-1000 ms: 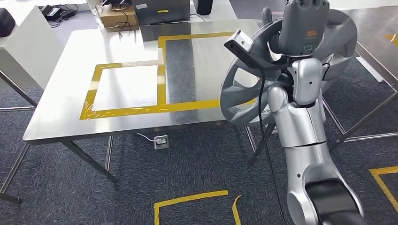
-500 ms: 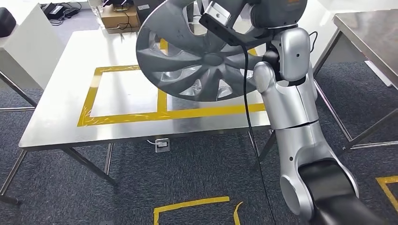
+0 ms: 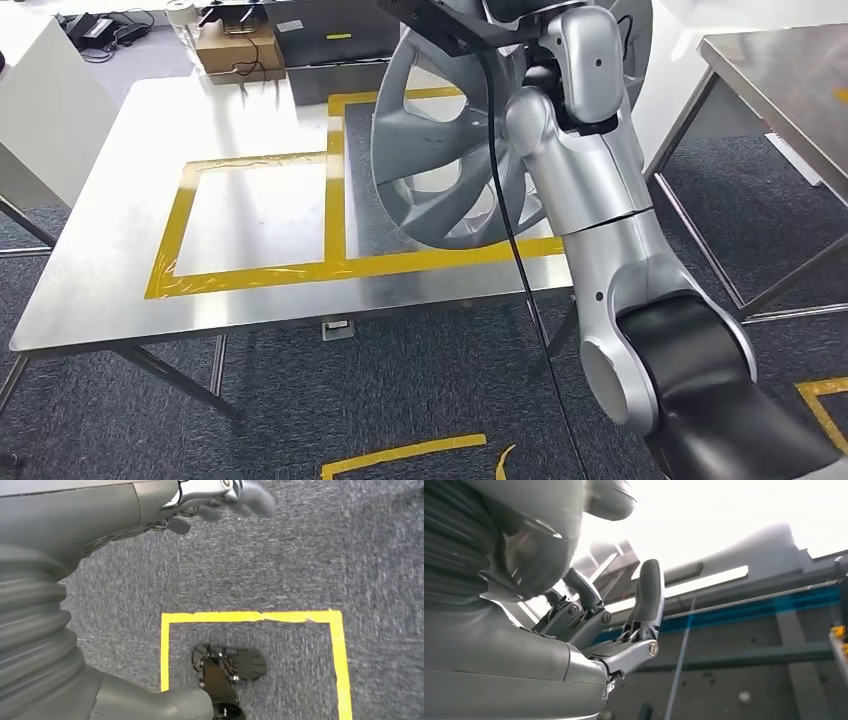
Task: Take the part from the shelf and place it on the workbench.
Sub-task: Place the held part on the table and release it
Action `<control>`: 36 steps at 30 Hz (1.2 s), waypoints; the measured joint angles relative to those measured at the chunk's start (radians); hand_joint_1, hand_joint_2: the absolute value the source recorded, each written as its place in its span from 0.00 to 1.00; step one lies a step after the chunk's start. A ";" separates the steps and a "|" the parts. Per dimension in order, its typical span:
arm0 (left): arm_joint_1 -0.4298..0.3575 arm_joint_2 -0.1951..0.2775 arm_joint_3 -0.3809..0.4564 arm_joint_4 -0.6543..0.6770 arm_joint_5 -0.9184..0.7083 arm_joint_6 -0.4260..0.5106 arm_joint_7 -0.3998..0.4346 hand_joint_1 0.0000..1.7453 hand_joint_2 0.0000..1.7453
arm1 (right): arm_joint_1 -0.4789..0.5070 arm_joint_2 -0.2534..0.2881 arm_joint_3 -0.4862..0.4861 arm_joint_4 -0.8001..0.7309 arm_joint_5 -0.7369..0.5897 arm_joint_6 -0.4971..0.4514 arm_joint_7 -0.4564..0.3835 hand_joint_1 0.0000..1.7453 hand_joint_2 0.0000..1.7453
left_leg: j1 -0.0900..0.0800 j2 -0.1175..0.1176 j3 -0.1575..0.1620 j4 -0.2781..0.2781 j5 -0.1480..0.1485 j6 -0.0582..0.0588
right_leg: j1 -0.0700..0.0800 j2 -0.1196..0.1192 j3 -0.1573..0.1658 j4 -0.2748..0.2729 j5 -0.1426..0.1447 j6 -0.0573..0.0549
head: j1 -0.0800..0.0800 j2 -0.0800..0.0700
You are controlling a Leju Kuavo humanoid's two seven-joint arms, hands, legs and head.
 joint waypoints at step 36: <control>0.031 -0.027 -0.052 0.006 -0.111 0.022 0.032 0.00 1.00 | -0.034 0.009 0.047 0.607 0.010 -0.029 0.204 1.00 1.00 | 0.000 0.002 0.108 -0.022 -0.079 -0.002 | 0.006 -0.004 -0.089 -0.003 0.100 -0.007 | 0.006 0.000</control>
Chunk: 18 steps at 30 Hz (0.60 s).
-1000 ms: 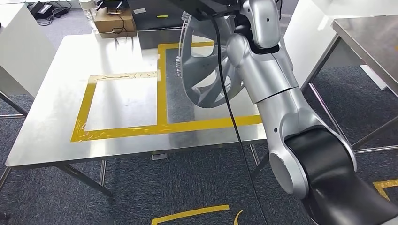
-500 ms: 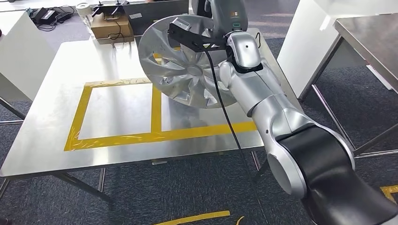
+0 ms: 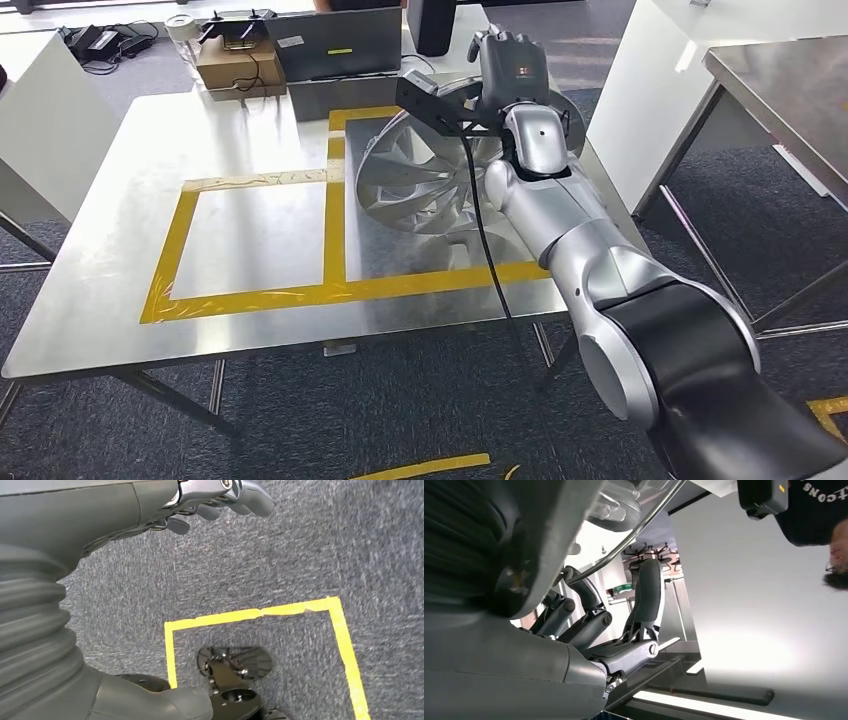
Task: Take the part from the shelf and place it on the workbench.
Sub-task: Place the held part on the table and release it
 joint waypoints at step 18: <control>0.009 0.001 -0.019 0.000 -0.018 -0.022 -0.009 0.00 1.00 | 0.016 -0.036 -0.041 0.005 -0.035 -0.007 -0.085 0.25 0.25 | 0.000 0.005 0.010 0.000 -0.002 0.001 | 0.000 0.005 0.011 -0.002 0.000 0.001 | 0.000 0.000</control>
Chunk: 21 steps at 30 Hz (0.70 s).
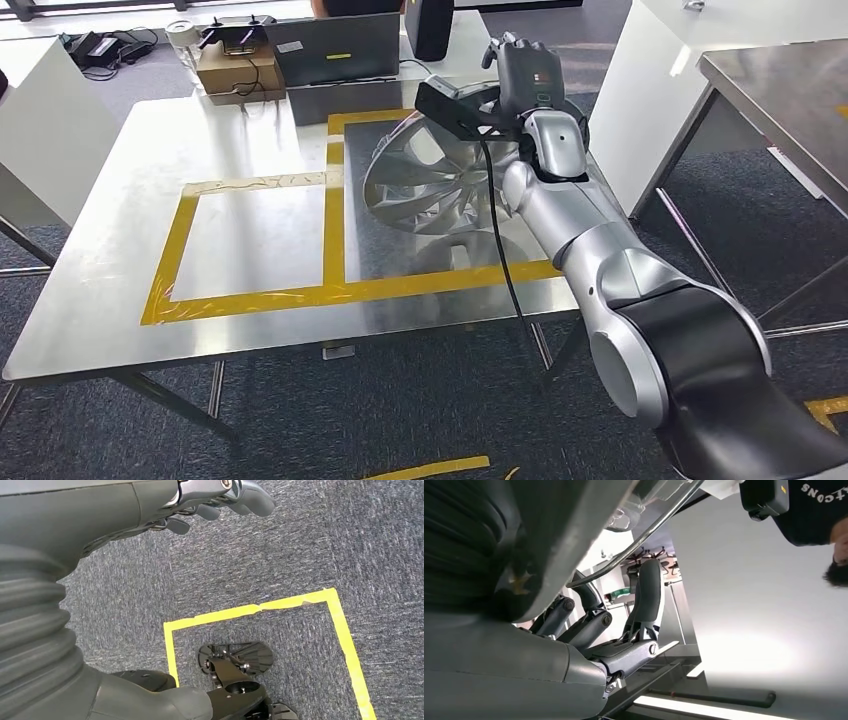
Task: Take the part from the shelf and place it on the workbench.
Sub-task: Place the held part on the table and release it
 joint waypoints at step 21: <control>-0.011 -0.001 -0.007 0.000 -0.009 -0.002 0.008 0.00 0.00 | 0.017 0.003 -0.002 0.000 0.007 0.023 -0.025 0.00 0.00 | 0.000 0.001 0.000 0.000 -0.001 0.000 | 0.000 0.002 0.000 0.000 0.000 0.000 | 0.000 0.000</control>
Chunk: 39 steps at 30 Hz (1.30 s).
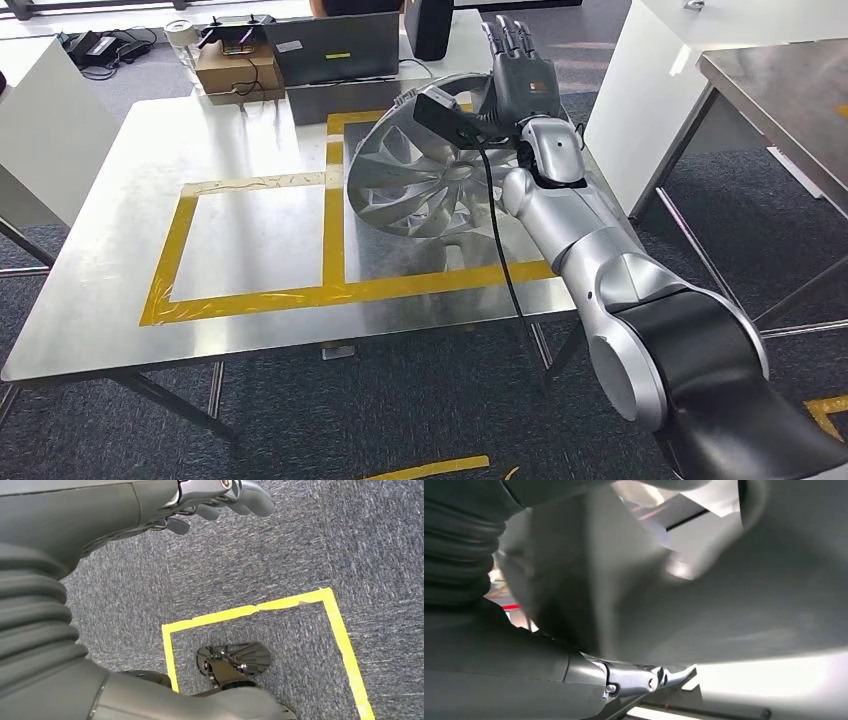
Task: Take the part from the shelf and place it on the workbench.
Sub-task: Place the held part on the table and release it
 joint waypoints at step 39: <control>-0.017 -0.001 0.000 0.000 0.020 -0.039 -0.034 0.00 0.00 | 0.017 0.056 -0.017 0.000 -0.007 -0.031 -0.024 0.00 0.00 | -0.002 -0.001 -0.003 0.001 -0.001 0.001 | -0.003 -0.001 -0.003 -0.001 0.000 0.001 | 0.000 0.000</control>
